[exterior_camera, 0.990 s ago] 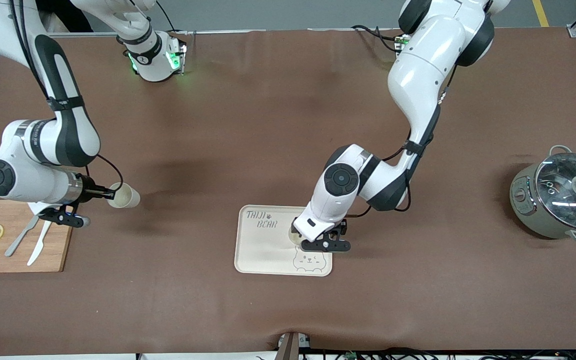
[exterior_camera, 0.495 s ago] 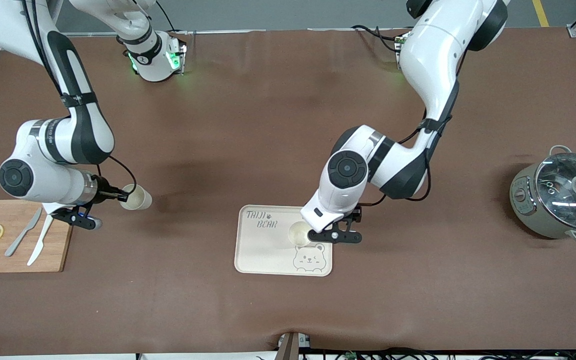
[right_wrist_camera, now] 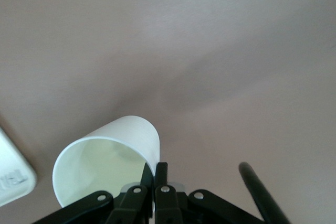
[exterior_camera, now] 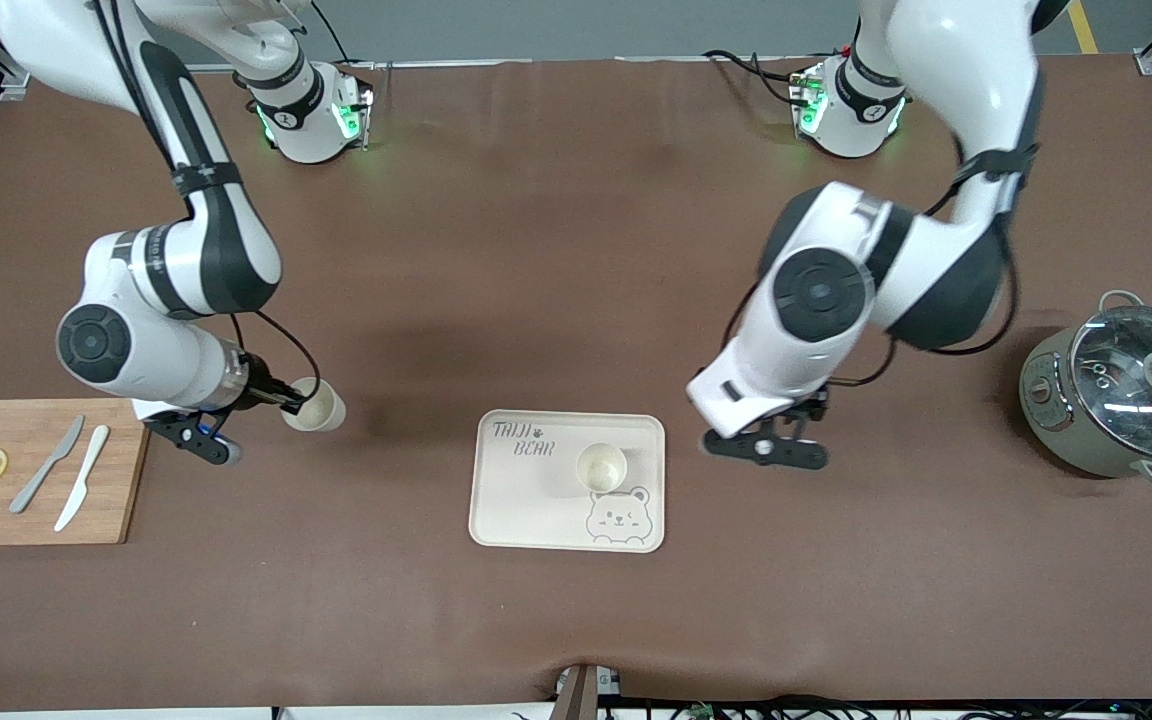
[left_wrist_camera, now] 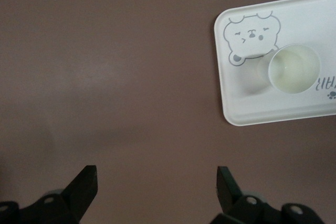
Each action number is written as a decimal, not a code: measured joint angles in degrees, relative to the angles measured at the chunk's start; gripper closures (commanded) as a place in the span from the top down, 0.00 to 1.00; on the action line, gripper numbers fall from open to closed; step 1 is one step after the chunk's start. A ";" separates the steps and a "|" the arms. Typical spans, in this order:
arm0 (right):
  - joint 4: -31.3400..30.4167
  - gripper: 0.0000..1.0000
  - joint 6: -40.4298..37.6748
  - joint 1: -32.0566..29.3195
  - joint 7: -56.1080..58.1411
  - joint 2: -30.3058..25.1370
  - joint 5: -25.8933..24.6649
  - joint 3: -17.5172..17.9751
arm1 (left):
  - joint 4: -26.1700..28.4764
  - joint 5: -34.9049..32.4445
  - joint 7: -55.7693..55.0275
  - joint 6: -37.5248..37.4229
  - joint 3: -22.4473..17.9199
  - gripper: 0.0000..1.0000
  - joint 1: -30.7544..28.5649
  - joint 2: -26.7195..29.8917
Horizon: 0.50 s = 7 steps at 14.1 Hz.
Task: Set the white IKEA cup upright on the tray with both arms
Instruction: 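Open the left gripper and withdraw while the right gripper carries its cup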
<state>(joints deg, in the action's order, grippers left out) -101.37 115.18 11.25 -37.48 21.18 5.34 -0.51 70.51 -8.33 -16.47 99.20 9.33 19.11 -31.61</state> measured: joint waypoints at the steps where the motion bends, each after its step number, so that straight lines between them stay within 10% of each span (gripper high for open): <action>1: 0.54 0.00 0.01 0.99 -2.35 0.10 0.37 0.01 | 2.33 0.20 2.00 -0.06 0.01 1.00 -1.44 2.11; 7: 6.24 0.00 0.19 6.48 -16.82 3.59 1.25 0.03 | 18.26 0.84 15.19 4.39 -0.01 1.00 -10.63 14.62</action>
<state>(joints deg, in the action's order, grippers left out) -95.13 115.37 17.73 -54.31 24.77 6.59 -0.48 88.78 -7.49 -1.28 103.59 9.32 8.47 -16.99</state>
